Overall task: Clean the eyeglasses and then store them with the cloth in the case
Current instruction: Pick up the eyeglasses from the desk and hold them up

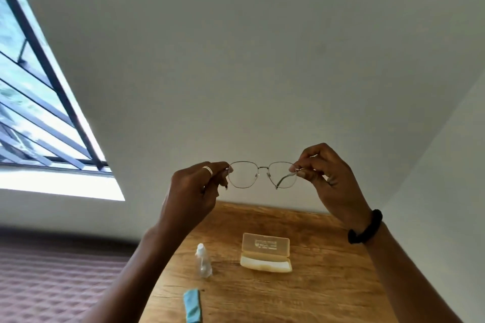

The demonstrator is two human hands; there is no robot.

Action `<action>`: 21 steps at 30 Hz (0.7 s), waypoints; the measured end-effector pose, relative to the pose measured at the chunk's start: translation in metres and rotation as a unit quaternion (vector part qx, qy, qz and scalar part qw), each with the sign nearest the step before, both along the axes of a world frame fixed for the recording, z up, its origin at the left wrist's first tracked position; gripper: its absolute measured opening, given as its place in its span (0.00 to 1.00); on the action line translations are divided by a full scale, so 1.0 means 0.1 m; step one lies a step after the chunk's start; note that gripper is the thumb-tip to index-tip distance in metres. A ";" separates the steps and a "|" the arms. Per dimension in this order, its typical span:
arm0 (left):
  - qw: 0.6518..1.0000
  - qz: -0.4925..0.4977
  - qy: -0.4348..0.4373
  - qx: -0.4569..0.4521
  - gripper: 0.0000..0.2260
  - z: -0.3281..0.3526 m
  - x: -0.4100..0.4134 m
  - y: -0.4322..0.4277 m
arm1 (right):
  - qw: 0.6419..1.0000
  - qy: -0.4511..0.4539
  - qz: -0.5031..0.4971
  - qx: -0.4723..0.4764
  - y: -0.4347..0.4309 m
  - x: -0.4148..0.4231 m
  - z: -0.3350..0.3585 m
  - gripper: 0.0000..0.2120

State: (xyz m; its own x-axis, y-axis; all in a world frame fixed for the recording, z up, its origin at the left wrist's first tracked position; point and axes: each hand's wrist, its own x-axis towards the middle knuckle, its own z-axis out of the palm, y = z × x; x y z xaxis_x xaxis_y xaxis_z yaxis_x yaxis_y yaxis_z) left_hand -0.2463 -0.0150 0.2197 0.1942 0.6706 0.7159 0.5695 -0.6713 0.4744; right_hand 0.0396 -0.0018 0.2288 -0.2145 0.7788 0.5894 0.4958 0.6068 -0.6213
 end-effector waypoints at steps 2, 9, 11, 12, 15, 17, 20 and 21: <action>1.000 0.003 -0.002 0.005 0.11 0.02 -0.06 -0.06 | 1.000 0.001 0.000 0.002 -0.01 -0.07 0.02 0.07; 1.000 -0.005 0.028 0.003 0.14 -0.06 -0.33 -0.22 | 0.999 0.036 0.027 -0.008 -0.07 -0.31 -0.07 0.07; 1.000 -0.014 0.014 0.008 0.16 -0.08 -0.40 -0.27 | 0.998 0.050 0.035 -0.018 -0.10 -0.39 -0.08 0.07; 1.000 -0.016 0.005 0.015 0.16 -0.09 -0.43 -0.30 | 0.997 0.060 0.041 -0.022 -0.12 -0.42 -0.07 0.07; 0.999 -0.009 -0.022 0.039 0.17 -0.10 -0.53 -0.37 | 0.995 0.089 0.040 -0.034 -0.18 -0.57 -0.11 0.09; 0.998 0.002 -0.038 0.050 0.16 -0.11 -0.60 -0.40 | 0.991 0.127 0.014 -0.027 -0.24 -0.70 -0.22 0.12; 0.997 0.020 -0.052 0.057 0.16 -0.14 -0.73 -0.42 | 0.987 0.143 -0.070 0.011 -0.37 -0.98 -0.61 0.18; 0.997 0.025 -0.054 0.054 0.16 -0.16 -0.78 -0.43 | 0.988 0.129 -0.089 0.011 -0.42 -1.10 -0.79 0.20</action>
State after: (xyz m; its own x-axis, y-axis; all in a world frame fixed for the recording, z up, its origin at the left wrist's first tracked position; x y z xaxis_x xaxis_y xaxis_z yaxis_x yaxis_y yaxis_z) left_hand -0.3240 -0.0582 0.2040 0.0795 0.5960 0.7990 0.5535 -0.6931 0.4619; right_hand -0.0699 -0.0442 0.1499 0.0842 0.7769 0.6239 0.4225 0.5393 -0.7285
